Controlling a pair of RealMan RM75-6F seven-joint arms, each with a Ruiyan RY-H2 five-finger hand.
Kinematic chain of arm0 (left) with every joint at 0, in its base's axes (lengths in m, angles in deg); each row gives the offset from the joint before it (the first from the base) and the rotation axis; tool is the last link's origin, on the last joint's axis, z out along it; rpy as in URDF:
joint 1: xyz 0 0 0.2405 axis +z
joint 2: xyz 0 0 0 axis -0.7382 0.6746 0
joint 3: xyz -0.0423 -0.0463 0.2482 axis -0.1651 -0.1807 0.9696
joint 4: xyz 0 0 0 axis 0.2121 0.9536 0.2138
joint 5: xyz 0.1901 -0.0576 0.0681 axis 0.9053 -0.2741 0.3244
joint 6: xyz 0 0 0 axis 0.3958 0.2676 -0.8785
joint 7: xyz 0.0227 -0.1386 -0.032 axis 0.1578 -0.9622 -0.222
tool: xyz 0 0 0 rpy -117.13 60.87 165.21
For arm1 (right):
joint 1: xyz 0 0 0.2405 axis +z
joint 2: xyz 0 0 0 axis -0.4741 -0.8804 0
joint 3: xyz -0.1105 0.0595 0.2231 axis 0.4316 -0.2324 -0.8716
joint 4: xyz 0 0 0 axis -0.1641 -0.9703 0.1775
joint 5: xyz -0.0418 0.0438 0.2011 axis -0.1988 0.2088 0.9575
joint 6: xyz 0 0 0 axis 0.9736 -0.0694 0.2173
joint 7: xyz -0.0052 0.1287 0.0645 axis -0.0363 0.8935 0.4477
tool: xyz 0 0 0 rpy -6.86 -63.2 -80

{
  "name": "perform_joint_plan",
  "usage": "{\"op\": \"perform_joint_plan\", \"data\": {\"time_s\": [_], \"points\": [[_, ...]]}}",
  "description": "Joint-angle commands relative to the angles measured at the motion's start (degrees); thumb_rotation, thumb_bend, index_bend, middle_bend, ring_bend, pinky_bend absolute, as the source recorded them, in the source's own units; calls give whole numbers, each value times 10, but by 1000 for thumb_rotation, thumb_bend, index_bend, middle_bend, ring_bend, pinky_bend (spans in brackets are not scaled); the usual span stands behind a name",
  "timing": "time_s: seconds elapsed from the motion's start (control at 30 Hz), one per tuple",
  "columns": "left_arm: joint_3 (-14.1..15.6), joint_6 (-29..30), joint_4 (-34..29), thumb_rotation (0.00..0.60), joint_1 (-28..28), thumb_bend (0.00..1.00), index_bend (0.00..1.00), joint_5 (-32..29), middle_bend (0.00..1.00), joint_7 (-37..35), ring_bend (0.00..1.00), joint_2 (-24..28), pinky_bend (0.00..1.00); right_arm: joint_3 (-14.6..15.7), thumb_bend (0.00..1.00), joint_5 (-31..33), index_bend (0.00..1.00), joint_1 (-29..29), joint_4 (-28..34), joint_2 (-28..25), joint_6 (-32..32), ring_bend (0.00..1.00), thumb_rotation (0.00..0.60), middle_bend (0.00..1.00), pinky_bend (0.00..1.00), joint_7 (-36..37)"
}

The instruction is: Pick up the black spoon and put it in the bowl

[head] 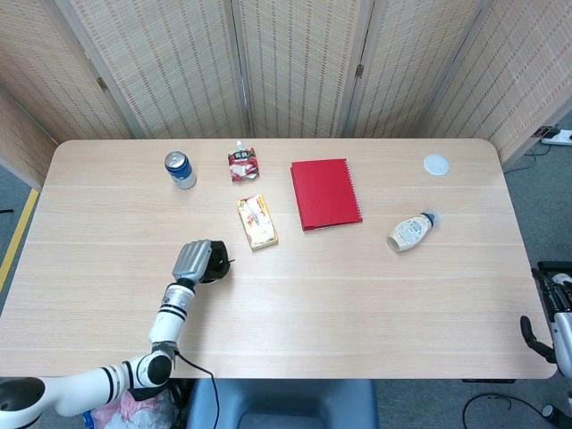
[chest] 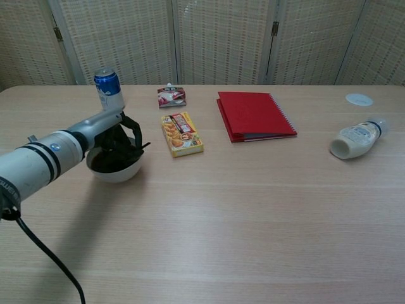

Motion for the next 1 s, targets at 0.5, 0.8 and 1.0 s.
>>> {"op": "perform_joint_plan", "data": {"time_s": [0.5,0.8,1.0], "points": [[-16,-2,41,600,-7,447,683,-26,989,20,929,-6,780,-1,385,2,88,-1,-2,0,0,230,600,176,171,1],[6,3,-9,600,17,447,684,-18,989,21,929,18,779,0,385,-3,87,1,-1,0,-2,230,600,176,170,0],[8,3,-15,600,10,447,684,-12,988,29,929,11,780,1,385,-1,88,-2,0,-1,1,230,600,176,170,0]]}}
